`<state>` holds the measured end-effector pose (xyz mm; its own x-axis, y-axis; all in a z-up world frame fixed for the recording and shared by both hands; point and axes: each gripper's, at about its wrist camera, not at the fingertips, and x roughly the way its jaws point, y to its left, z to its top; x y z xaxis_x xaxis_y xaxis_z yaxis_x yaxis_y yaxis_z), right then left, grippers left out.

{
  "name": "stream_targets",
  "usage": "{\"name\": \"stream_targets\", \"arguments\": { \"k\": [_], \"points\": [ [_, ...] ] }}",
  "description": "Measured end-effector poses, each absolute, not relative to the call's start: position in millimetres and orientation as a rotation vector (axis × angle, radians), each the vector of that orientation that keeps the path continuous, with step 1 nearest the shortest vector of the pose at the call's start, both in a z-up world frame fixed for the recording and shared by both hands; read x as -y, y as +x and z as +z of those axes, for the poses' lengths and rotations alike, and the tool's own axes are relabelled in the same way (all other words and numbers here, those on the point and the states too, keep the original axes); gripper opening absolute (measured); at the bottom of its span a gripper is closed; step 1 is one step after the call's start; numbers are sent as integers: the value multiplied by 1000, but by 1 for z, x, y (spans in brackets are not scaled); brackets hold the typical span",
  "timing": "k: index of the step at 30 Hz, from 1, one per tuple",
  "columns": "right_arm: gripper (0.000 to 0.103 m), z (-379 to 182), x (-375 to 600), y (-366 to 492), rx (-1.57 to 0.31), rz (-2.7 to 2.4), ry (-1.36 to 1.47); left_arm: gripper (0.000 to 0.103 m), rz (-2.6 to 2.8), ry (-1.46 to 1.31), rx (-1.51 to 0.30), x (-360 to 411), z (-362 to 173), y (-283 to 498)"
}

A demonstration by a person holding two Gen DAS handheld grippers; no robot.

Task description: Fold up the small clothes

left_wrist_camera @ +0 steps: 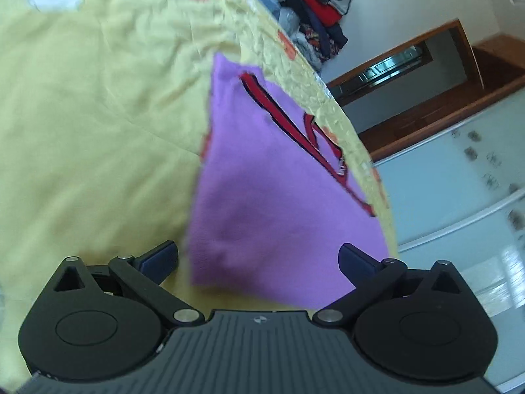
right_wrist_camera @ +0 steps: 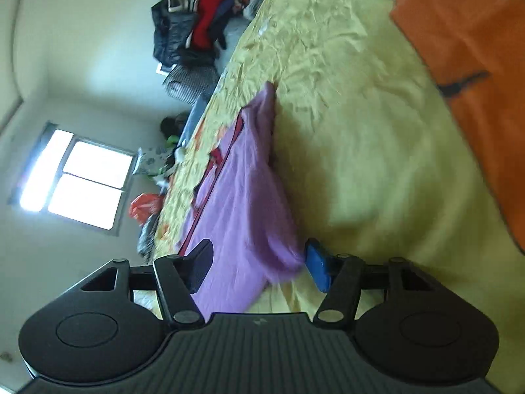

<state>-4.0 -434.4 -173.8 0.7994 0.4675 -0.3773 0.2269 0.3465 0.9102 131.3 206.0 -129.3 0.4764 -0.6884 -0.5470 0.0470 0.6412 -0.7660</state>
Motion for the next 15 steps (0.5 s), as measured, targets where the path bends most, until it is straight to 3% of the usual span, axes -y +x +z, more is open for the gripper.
{"name": "stream_targets", "arguments": {
  "k": [1,2,3,4,5,8,12,15],
  "points": [
    [60,-178,434,0,-675,168,1260,103,-503,-796,-991,-203,-131,136],
    [49,-178,433,3,-674,154,1266,100,-496,-821,-983,-201,-131,137],
    [4,-176,431,5,-668,138,1222,79,-482,-828,-966,-201,-132,138],
    [6,-173,427,8,-678,142,1159,20,-478,-815,-989,-198,-135,142],
    [6,-169,424,8,-673,152,1115,6,-470,-799,-1042,-196,-141,148],
    [5,-146,417,3,-655,210,950,7,-491,-677,-1061,-196,-138,155],
    [4,-86,418,-4,-555,215,656,8,-556,-495,-960,-203,-92,152],
    [4,-98,425,11,-689,213,508,8,-539,-411,-1002,-209,-98,154]
  ]
}}
